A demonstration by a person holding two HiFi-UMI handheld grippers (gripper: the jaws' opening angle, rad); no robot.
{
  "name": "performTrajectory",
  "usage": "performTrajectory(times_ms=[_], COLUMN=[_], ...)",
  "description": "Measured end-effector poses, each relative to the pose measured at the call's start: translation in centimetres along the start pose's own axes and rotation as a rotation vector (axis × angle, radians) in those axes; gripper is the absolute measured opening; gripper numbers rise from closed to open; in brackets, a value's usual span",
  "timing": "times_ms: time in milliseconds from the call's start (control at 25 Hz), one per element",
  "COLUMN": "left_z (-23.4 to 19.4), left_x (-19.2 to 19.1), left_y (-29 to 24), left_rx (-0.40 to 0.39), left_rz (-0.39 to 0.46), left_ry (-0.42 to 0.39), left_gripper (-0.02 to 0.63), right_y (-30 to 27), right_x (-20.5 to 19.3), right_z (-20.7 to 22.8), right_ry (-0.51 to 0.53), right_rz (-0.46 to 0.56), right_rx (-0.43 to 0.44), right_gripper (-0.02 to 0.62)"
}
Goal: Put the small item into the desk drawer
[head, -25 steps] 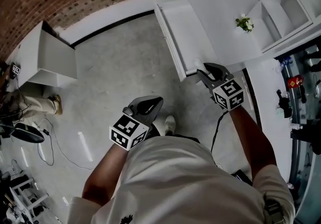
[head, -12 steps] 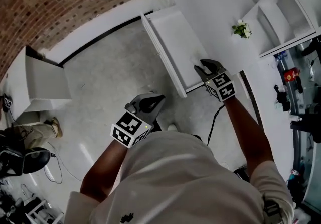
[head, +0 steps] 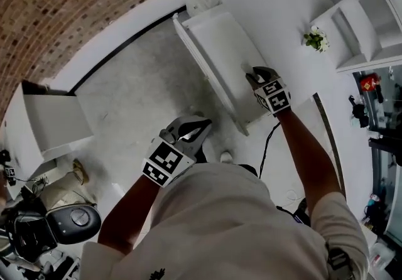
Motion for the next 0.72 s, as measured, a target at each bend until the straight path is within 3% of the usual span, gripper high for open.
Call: performTrajectory(times_ms=[320, 720], left_z=[-6.4, -12.8], left_x=[0.8, 0.7], left_y=[-0.7, -1.6], left_rx=[-0.049, -0.032], left_rz=[-0.054, -0.082], left_ry=[0.016, 0.064], left_gripper=[0.005, 0.005], right_y=[-7.5, -15.8], right_x=[-1.0, -4.0], right_z=[2.7, 4.8], right_ry=[-0.070, -0.198], right_rz=[-0.134, -0.254], right_rx=[-0.031, -0.057], right_gripper=[0.130, 0.132])
Point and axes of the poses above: the fingertips, and each gripper's own axes: y backward along the fingers, z to its right, x out of its top, the point moved 9 cm from there along y, backward along the fingers, and after that the axes turned 7 degrees about y, right-handed, at the moved point
